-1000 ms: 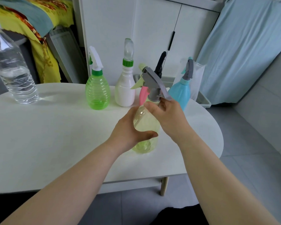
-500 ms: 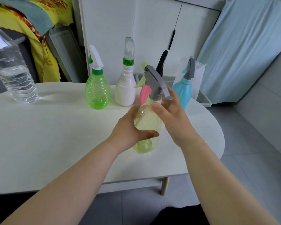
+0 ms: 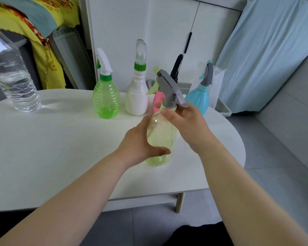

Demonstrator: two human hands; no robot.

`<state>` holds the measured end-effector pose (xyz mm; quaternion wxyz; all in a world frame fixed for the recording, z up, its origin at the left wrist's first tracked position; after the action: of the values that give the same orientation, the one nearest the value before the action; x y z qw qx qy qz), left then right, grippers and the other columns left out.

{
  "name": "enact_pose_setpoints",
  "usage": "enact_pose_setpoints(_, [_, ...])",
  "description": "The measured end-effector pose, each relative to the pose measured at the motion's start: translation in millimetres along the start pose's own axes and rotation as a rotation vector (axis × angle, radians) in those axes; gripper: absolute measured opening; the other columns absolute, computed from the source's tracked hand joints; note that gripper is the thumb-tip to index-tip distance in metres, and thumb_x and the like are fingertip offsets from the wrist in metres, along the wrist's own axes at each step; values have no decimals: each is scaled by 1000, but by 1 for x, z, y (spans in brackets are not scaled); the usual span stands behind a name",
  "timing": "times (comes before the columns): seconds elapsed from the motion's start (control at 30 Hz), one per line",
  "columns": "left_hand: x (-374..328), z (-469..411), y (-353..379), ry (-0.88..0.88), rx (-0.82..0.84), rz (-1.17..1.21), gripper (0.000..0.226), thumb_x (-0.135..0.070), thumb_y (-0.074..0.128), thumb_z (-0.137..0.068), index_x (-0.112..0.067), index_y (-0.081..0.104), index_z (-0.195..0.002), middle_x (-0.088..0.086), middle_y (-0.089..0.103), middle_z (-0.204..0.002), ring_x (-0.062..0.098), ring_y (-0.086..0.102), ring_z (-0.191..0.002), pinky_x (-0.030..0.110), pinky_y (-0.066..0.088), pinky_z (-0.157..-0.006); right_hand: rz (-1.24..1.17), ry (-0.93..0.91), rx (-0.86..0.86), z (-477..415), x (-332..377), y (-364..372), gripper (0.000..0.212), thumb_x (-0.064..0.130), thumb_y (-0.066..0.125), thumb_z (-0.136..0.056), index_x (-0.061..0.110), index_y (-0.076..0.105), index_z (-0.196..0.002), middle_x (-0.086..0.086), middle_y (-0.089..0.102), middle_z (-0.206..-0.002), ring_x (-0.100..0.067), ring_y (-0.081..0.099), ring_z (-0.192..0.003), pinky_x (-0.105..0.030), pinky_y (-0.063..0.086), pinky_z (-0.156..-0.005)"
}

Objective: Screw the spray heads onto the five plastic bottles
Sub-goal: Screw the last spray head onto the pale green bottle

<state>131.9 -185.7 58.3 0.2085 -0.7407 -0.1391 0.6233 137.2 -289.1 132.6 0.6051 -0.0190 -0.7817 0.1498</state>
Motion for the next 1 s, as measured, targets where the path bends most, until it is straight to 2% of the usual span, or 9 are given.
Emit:
enact_pose_setpoints(0.13, [24, 8, 10, -97, 72, 108, 76, -20, 82, -57, -28, 36, -117, -16, 49, -105, 7, 48, -98, 1, 35, -65, -148, 11, 66, -4, -6, 2, 18, 10, 66, -76, 26, 58, -80, 4, 65, -80, -6, 61, -81, -15, 49, -76])
enact_pose_setpoints(0.27, [27, 16, 14, -63, 23, 158, 69, -16, 82, -56, -32, 34, -103, -24, 46, -94, -13, 46, -84, -5, 34, -62, -104, 38, 159, -7, -10, 3, 15, 24, 68, -61, 32, 61, -71, 12, 56, -77, -9, 54, -85, -23, 45, -79])
enact_pose_setpoints(0.37, [22, 22, 12, -20, 2, 130, 72, -19, 82, -54, -33, 31, -103, -23, 43, -97, -15, 45, -85, -6, 32, -63, -82, 62, 280, -10, -4, 7, 7, 24, 65, -62, 30, 64, -65, 17, 59, -70, -3, 55, -77, -19, 43, -74])
enact_pose_setpoints(0.53, [17, 27, -2, -16, -176, 119, 78, -28, 82, -47, -26, 37, -112, -20, 42, -99, 3, 45, -89, -5, 33, -67, -136, -62, 67, -9, 15, 9, 10, 17, 58, -62, 8, 57, -57, 9, 64, -57, -1, 62, -64, -12, 47, -61])
enact_pose_setpoints(0.63, [12, 30, -7, 22, -247, 84, 79, -24, 82, -49, -22, 38, -115, -28, 37, -94, -5, 38, -81, -9, 27, -65, -236, -62, -149, -4, 18, 3, 13, 13, 56, -61, 2, 54, -68, 0, 60, -57, -4, 64, -60, -14, 48, -56])
enact_pose_setpoints(0.73, [6, 30, -7, 66, -222, 57, 80, -24, 82, -50, -21, 38, -116, -30, 35, -95, -10, 35, -80, -10, 27, -67, -223, -12, -301, 0, 16, -4, 11, 17, 56, -59, 7, 55, -63, -6, 60, -59, -24, 66, -70, -23, 48, -61])
enact_pose_setpoints(0.83, [1, 30, -7, 102, -211, 51, 79, -21, 83, -52, -18, 38, -117, -29, 35, -97, -8, 35, -82, -9, 28, -66, -169, -63, -413, 8, 23, -8, 36, 18, 56, -60, -15, 50, -72, -38, 54, -77, -42, 55, -84, -19, 41, -56])
enact_pose_setpoints(0.93, [-2, 29, -4, 104, -230, 63, 79, -20, 82, -51, -16, 37, -116, -27, 35, -97, -7, 35, -82, -9, 28, -66, -130, -63, -404, 10, 24, -9, 31, 9, 60, -71, -18, 51, -81, -37, 52, -77, -24, 45, -57, -9, 33, -44])
enact_pose_setpoints(1.0, [1, 30, 0, 79, -243, 107, 79, -21, 82, -52, -17, 37, -116, -24, 36, -98, -5, 36, -81, -9, 27, -67, -159, -6, -339, 6, 21, -7, 10, 8, 61, -76, -1, 58, -74, -13, 50, -65, -6, 41, -52, -6, 33, -44])
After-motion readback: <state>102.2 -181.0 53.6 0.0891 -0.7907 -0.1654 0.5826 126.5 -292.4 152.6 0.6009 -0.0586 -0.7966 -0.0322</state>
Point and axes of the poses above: each hand's wrist, its own z-axis away from the middle knuckle, its own y-axis out of the palm, x = y × z, the point moved 7 cm from there along -z, towards the middle knuckle
